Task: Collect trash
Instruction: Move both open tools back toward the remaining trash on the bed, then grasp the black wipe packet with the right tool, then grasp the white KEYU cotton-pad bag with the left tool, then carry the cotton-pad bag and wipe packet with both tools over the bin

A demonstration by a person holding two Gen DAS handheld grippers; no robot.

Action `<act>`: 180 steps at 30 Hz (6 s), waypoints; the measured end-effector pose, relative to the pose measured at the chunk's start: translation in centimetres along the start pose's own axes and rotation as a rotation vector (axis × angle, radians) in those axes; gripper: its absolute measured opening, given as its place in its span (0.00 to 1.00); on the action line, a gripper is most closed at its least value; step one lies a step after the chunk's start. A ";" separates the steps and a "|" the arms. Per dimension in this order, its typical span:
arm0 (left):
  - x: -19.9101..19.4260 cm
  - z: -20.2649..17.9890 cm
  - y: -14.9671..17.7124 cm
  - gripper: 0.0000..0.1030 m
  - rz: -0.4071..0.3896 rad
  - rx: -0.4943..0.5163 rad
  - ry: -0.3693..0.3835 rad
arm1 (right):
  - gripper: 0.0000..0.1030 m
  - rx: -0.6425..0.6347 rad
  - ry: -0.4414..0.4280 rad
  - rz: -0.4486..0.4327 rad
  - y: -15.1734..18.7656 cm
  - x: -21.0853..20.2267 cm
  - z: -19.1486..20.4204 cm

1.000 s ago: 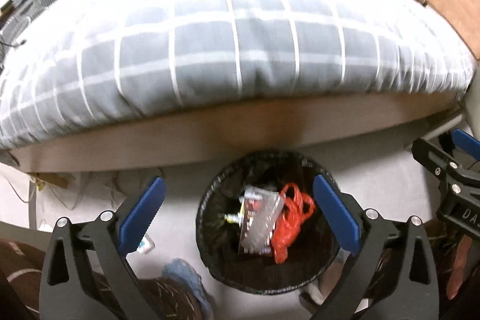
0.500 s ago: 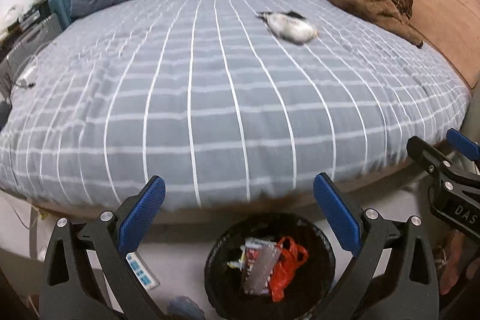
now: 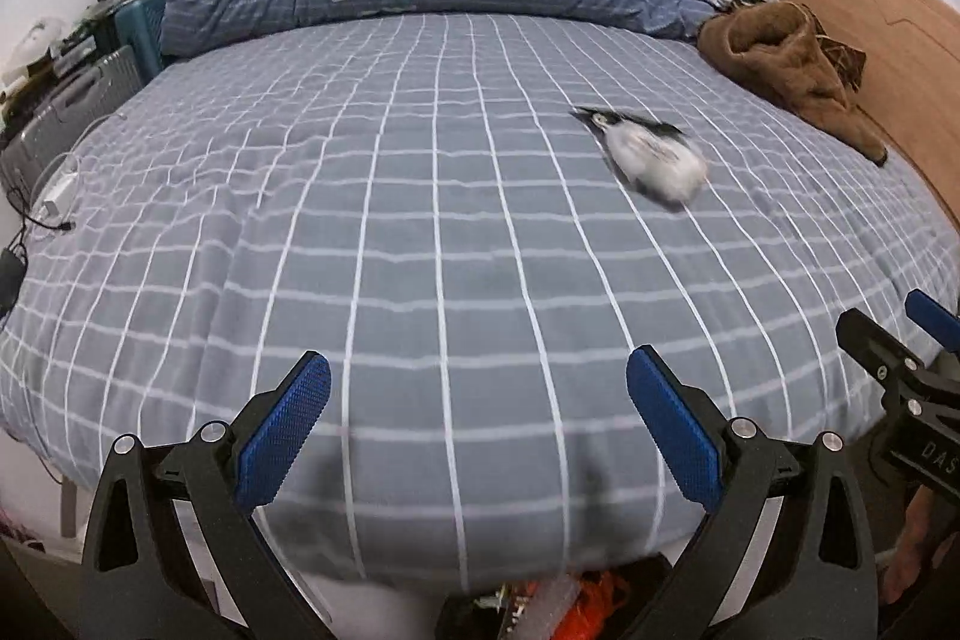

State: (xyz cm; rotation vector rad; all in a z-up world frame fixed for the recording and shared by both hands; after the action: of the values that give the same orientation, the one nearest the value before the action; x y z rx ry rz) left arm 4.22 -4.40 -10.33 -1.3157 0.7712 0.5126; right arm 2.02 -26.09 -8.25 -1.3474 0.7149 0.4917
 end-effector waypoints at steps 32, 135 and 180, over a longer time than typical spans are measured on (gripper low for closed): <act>11.8 4.5 -13.2 0.94 -0.005 0.003 -0.012 | 0.93 -0.017 -0.143 0.223 -14.9 20.7 5.1; 7.8 -5.0 -9.1 0.57 0.014 0.055 0.056 | 0.52 -0.015 -0.032 0.046 -9.3 7.4 -0.8; -6.5 -2.8 6.3 0.57 0.064 -0.007 0.076 | 0.52 -0.056 -0.091 0.059 6.3 -7.5 3.5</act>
State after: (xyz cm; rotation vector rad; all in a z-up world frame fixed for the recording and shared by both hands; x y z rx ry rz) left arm -5.19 -5.33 -9.76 -1.3264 0.8770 0.5194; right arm -6.95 -20.99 -7.12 -1.3502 0.6712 0.6199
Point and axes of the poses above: each gripper's, at about its wrist camera, not at the fingertips, and x roughly the way its jaws point, z to its left, y to its underside, the point moved 4 cm from there along x, roughly the way its jaws point, and after that the axes turned 6 degrees about x, right-handed, at the moved point
